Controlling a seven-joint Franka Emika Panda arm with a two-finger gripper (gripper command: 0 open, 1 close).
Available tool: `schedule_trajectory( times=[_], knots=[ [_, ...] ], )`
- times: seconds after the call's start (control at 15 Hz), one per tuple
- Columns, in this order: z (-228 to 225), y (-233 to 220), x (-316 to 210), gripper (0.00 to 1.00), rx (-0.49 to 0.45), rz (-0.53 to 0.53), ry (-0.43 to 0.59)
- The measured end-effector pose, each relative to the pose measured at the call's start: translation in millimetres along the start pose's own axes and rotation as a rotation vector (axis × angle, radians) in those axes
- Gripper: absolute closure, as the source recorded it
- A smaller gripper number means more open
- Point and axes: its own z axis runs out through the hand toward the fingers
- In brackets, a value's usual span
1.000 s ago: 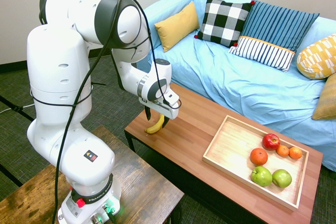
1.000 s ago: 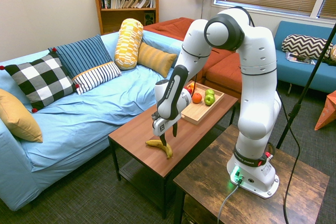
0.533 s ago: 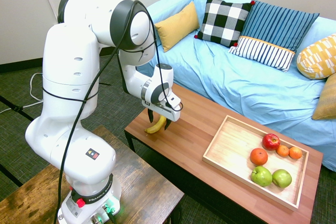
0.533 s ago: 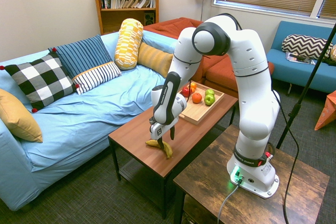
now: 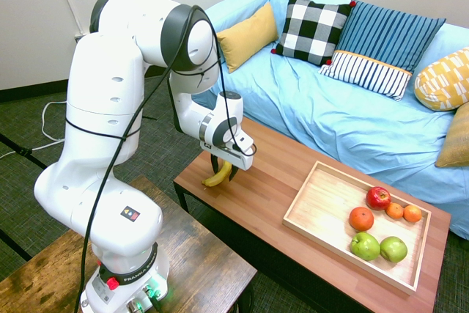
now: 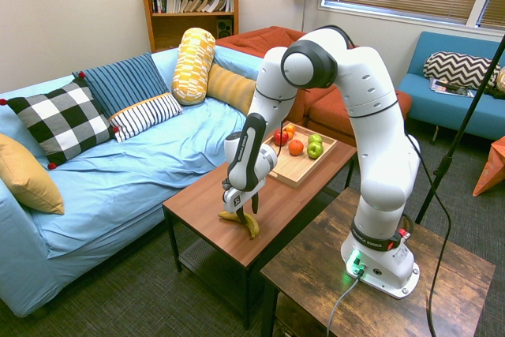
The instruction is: Put banana in the tray
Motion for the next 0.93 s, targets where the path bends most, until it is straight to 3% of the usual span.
schedule_trajectory(
  times=[0.67, 0.93],
  knots=[
    [-5, -17, -2, 1.0, 0.028, -0.004, 0.007],
    [-64, -24, 11, 1.0, 0.095, 0.006, 0.043]
  ],
)
